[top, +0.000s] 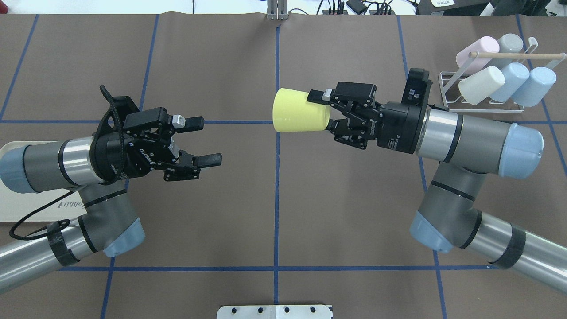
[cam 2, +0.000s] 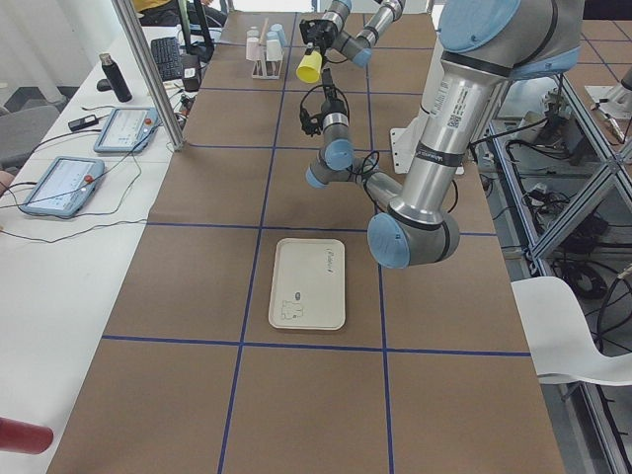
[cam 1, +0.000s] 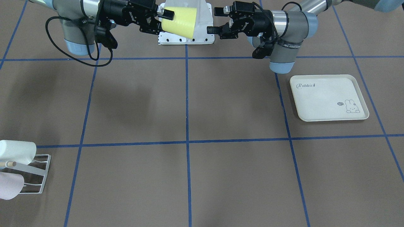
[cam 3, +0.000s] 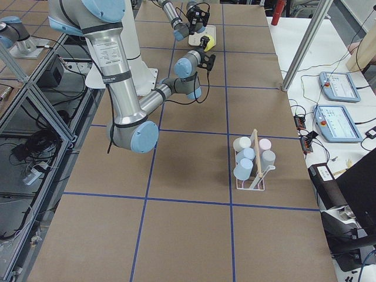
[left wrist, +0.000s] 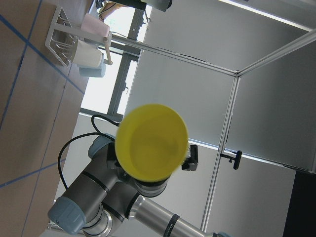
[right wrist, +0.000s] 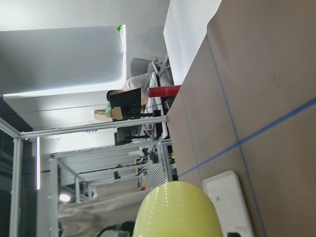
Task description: Transfer IKEA cup to right arm and place on rack
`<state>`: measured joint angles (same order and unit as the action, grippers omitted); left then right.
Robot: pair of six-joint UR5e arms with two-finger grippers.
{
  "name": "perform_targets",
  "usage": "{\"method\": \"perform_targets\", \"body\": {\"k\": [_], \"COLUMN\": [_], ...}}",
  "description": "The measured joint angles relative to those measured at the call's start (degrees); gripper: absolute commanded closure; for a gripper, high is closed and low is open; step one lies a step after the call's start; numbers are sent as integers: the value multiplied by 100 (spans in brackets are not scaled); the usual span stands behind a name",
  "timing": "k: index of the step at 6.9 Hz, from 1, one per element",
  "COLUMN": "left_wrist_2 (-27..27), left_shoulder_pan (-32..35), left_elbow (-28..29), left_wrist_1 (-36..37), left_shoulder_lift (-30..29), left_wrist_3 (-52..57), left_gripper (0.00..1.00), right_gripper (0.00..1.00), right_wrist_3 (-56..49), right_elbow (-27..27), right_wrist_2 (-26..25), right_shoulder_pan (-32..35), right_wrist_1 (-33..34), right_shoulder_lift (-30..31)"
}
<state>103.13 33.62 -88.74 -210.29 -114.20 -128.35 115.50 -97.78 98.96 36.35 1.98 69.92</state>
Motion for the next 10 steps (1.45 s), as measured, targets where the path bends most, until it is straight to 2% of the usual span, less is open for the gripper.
{"method": "perform_targets", "body": {"k": [2, 4, 6, 8, 9, 10], "left_wrist_2": [2, 7, 13, 16, 22, 30], "left_shoulder_pan": [233, 281, 286, 294, 308, 321], "left_elbow": [128, 297, 351, 359, 372, 402], "left_wrist_1": [48, 60, 66, 69, 87, 117], "left_shoulder_lift": [13, 16, 61, 129, 148, 175], "left_wrist_3": [148, 375, 420, 440, 516, 681], "left_gripper": [2, 2, 2, 2, 2, 2], "right_gripper": [100, 100, 100, 100, 100, 100], "right_wrist_3": [-1074, -2556, -4246, -6205, -7007, -7663], "right_elbow": [136, 144, 148, 186, 327, 722], "right_wrist_2": [17, 252, 1116, 1624, 1767, 1997], "right_shoulder_pan": [530, 1317, 2322, 3183, 3549, 3904], "right_wrist_1": [1168, 2839, 4567, 6111, 6627, 6875], "right_shoulder_lift": [148, 60, -190, -276, -292, -389]}}
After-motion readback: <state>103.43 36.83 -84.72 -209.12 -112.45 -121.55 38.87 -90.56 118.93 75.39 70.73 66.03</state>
